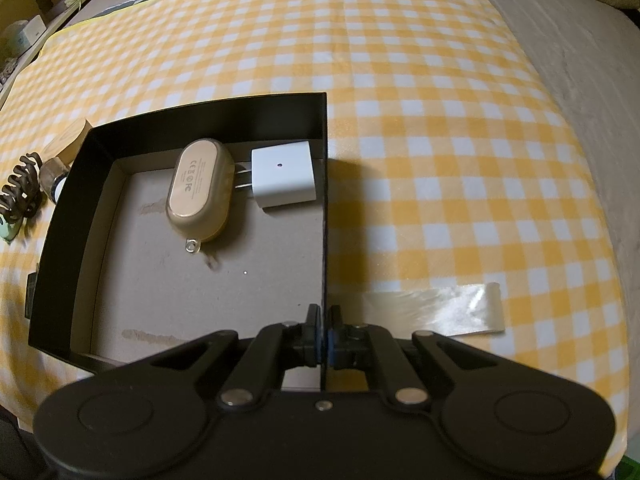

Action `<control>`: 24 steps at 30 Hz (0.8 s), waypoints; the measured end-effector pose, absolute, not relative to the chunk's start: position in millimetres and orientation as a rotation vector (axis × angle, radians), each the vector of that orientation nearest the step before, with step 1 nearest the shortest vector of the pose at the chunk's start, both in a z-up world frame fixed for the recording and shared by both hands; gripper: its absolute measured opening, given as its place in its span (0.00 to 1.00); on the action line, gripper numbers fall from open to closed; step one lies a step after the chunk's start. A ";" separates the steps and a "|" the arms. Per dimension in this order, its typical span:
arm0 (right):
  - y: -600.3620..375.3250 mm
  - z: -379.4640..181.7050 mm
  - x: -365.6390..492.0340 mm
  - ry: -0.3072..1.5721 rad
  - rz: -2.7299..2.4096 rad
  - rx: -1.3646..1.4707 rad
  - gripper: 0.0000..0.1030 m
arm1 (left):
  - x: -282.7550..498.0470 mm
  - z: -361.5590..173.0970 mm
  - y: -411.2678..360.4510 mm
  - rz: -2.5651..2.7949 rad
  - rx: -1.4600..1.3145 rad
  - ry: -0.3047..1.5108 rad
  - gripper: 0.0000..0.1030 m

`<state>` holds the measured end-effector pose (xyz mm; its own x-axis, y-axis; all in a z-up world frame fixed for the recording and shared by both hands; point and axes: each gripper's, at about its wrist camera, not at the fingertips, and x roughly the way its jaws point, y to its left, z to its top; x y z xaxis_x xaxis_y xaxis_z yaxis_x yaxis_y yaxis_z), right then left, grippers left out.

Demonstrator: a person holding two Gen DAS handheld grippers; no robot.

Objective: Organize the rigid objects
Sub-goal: 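Move the left tool to the dark coiled hair clip and grasp it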

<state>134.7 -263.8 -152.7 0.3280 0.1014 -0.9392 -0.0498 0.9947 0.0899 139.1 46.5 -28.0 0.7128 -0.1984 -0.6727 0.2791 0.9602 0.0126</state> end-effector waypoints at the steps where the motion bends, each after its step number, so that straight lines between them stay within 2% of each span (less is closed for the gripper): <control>1: -263.8 -152.6 134.8 1.233 0.099 0.047 0.04 | 143.2 -29.0 51.6 -0.262 0.121 0.724 1.00; 6: -264.1 -153.5 136.1 1.234 0.105 0.047 0.04 | 170.9 -43.9 79.3 -0.303 0.144 0.737 1.00; 14: -265.0 -154.2 136.0 1.237 0.114 0.050 0.04 | 213.5 -93.0 113.3 -0.295 0.165 0.968 0.98; 18: -265.9 -154.2 136.4 1.240 0.118 0.049 0.04 | 229.4 -105.9 125.2 -0.266 0.102 1.043 0.93; 24: -265.0 -154.7 136.3 1.240 0.119 0.050 0.05 | 237.8 -117.2 117.8 -0.246 0.100 1.100 0.93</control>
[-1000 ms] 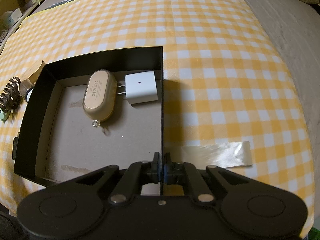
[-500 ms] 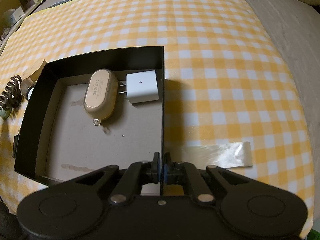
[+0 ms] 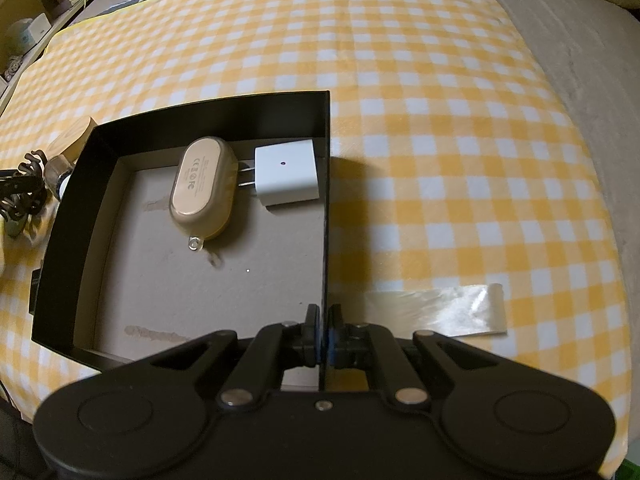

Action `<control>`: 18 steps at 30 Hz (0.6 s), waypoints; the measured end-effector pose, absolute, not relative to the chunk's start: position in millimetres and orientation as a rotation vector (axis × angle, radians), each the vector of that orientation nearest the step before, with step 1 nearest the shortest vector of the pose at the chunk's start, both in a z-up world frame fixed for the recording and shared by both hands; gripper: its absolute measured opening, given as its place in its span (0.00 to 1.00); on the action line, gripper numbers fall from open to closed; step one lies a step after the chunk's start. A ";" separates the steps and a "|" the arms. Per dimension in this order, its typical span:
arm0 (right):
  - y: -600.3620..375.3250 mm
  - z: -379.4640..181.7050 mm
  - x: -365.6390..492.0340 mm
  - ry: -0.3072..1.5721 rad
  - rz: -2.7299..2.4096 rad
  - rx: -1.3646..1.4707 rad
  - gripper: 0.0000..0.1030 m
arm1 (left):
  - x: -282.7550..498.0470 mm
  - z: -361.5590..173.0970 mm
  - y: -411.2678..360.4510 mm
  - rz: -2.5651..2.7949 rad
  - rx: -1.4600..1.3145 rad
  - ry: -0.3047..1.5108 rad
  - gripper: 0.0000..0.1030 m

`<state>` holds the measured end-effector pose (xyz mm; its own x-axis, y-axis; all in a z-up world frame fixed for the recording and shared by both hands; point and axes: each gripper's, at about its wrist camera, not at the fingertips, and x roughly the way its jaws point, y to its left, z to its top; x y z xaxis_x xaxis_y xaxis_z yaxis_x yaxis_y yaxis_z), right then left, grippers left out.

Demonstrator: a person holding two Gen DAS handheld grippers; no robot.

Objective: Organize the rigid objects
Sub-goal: 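Move the left tool to the dark coiled hair clip and grasp it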

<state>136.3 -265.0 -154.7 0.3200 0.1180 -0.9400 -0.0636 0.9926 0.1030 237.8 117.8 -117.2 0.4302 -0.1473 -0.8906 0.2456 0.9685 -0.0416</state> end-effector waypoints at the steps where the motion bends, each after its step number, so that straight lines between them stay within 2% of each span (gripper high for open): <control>1: -264.8 -155.1 136.3 1.240 0.121 0.050 0.05 | 239.0 -119.4 113.8 -0.237 0.112 1.106 0.91; 2: -264.8 -155.0 136.3 1.240 0.120 0.050 0.05 | 239.9 -121.8 110.6 -0.225 0.125 1.113 0.88; 4: -264.8 -155.0 136.3 1.240 0.121 0.050 0.05 | 244.3 -126.5 106.6 -0.204 0.137 1.136 0.71; 6: -264.8 -154.9 136.4 1.239 0.121 0.050 0.05 | 247.2 -130.8 107.0 -0.197 0.107 1.167 0.63; 12: -263.5 -155.2 136.3 1.240 0.121 0.047 0.05 | 244.4 -127.5 113.2 -0.124 0.063 1.151 0.63; 18: -263.6 -155.4 136.7 1.241 0.122 0.047 0.05 | 227.7 -85.4 121.9 -0.094 0.042 1.021 0.62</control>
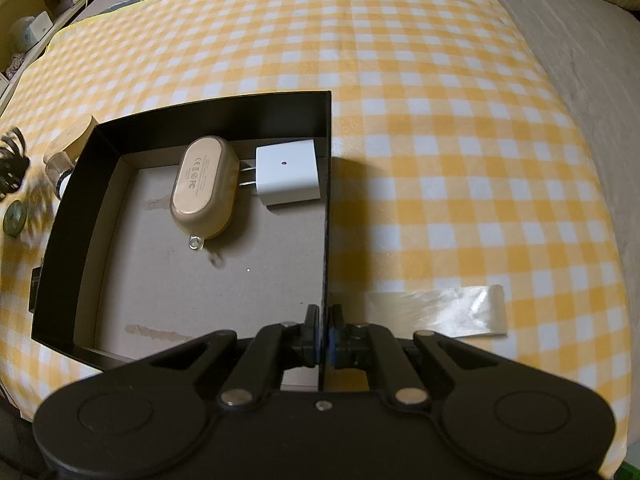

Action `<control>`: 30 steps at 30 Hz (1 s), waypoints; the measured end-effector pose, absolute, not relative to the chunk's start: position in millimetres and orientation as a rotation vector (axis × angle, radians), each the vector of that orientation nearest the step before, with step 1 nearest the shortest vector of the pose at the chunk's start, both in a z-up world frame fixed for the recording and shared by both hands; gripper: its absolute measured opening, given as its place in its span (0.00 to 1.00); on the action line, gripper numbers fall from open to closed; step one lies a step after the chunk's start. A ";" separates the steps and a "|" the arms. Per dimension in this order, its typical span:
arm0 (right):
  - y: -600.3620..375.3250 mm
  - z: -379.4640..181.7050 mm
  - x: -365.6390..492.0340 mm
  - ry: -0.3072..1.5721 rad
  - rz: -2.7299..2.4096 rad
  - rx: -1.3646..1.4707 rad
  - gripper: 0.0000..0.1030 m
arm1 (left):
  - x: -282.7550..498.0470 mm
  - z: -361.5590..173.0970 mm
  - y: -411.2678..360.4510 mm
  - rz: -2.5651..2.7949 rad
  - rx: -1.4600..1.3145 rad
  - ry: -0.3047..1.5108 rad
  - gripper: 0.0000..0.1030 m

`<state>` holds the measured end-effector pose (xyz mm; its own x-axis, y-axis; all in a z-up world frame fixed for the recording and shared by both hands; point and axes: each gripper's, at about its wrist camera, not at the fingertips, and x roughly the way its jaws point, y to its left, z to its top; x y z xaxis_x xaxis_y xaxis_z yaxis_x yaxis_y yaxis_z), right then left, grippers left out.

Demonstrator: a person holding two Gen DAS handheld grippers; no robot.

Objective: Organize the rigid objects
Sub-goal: 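Move the left tool to the dark coiled hair clip and grasp it, then carry the hair clip into the black box beside the earbud case and release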

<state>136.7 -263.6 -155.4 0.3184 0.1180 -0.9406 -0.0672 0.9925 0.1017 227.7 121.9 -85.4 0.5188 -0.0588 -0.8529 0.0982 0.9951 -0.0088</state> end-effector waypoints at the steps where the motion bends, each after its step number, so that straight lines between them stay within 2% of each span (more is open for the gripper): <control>1: -263.5 -155.4 136.8 1.241 0.122 0.045 0.05 | 223.2 -76.3 120.1 -0.106 0.059 0.990 0.62; 9: -263.7 -155.2 137.0 1.243 0.122 0.046 0.05 | 189.1 -20.5 71.3 -0.370 0.155 0.776 0.62; 15: -263.9 -155.4 137.1 1.243 0.124 0.046 0.05 | 170.7 -7.2 7.0 -0.652 0.300 0.717 0.62; 24: -262.8 -155.9 137.9 1.249 0.125 0.053 0.05 | 167.6 -34.7 -80.2 -0.951 0.665 0.806 0.63; 30: -262.0 -157.6 139.0 1.262 0.129 0.063 0.05 | 182.3 -68.1 -106.5 -1.066 0.836 0.895 0.63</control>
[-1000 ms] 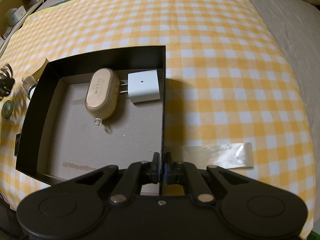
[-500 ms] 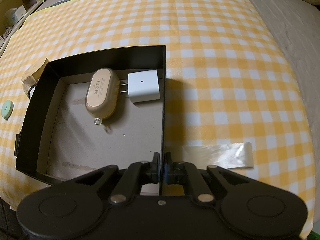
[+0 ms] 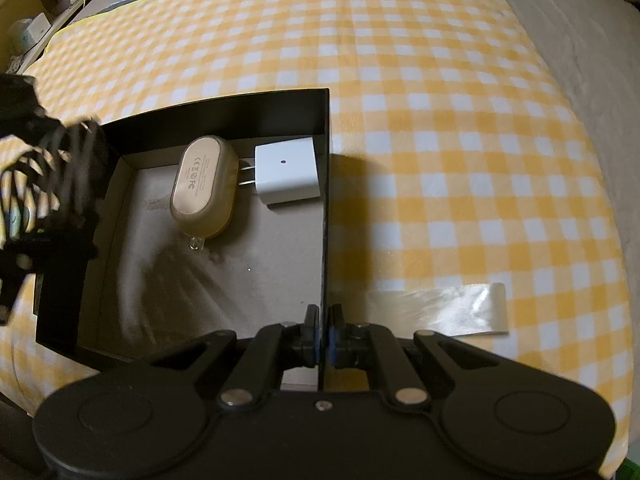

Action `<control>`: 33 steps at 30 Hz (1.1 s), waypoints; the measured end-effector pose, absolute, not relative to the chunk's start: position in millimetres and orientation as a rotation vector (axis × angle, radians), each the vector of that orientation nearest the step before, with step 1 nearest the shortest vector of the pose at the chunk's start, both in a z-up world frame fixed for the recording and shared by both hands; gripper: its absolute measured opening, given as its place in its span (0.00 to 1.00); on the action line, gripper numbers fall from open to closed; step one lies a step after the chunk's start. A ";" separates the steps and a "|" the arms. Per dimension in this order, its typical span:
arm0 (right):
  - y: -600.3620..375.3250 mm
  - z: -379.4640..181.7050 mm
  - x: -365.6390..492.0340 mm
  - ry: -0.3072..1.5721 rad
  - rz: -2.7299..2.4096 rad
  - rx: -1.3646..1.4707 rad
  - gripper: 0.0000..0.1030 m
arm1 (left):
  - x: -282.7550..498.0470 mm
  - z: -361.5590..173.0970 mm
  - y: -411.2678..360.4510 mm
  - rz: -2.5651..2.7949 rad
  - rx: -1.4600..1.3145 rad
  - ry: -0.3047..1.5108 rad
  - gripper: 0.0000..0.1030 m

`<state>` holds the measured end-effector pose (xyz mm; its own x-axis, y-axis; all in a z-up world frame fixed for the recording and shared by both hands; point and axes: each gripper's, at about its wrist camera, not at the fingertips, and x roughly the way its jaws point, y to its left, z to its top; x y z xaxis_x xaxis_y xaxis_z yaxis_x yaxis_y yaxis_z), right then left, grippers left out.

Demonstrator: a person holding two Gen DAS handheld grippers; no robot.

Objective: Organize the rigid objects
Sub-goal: 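Carry the hair clip into the black box beside the earbud case and release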

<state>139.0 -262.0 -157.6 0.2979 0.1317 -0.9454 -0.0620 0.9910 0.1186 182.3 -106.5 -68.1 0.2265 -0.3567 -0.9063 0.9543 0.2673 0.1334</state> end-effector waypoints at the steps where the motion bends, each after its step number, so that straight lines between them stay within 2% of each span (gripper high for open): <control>1: -263.1 -157.3 140.1 1.264 0.130 0.066 0.05 | 182.9 -72.1 -107.7 -1.079 0.864 0.906 0.63; 11: -267.1 -155.5 144.2 1.275 0.143 0.073 0.06 | 200.1 -120.3 -132.9 -1.107 1.035 0.977 0.63; 18: -268.2 -154.2 146.4 1.279 0.151 0.068 0.06 | 208.8 -130.7 -132.6 -1.106 0.975 0.927 0.64; 20: -269.3 -154.2 149.2 1.280 0.152 0.066 0.06 | 205.4 -130.7 -130.6 -1.090 0.979 0.901 0.67; 22: -270.0 -154.2 150.1 1.281 0.152 0.066 0.06 | 199.6 -126.7 -126.6 -1.097 0.973 0.891 0.84; 23: -270.2 -154.1 150.7 1.281 0.152 0.066 0.06 | 196.1 -122.5 -123.6 -1.104 0.960 0.877 0.87; 33: -269.4 -153.6 151.0 1.278 0.154 0.063 0.06 | 184.9 -84.8 -99.7 -0.988 0.774 0.840 0.88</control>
